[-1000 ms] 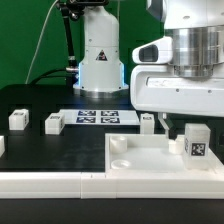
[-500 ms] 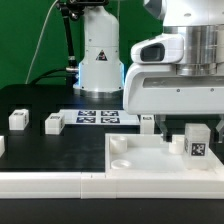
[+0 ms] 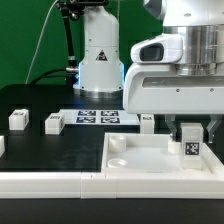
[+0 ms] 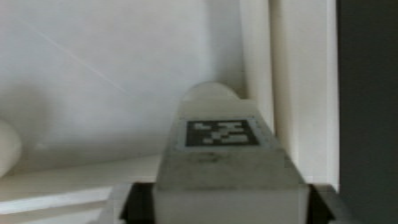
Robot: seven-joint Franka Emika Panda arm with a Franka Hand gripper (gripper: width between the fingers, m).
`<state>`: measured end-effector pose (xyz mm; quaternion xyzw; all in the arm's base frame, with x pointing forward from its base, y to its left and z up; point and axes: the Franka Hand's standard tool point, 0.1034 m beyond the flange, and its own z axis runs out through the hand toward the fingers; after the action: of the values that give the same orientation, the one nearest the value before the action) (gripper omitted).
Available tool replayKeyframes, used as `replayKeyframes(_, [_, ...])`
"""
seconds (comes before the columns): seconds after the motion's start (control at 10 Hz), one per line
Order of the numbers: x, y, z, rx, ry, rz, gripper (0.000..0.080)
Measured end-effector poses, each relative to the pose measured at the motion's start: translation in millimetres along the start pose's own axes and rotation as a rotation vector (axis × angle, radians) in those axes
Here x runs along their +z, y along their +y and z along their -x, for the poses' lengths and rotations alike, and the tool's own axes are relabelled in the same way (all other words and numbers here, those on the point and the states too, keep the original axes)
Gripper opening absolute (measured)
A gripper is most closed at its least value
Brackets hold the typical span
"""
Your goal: Assemble one leg
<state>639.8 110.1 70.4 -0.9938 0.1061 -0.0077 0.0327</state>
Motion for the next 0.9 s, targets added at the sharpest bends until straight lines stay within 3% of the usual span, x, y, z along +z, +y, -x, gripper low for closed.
replayKeyframes(0.2, [0.6,-3.3,1.5,0.312,0.014,-0.015,0.0289])
replayKeyframes(0.6, [1.3,-4.3,2.9,0.829,0.012,-0.016,0.029])
replayKeyframes(0.9, [1.8,-4.8,3.6,1.318,-0.006,-0.034,0.029])
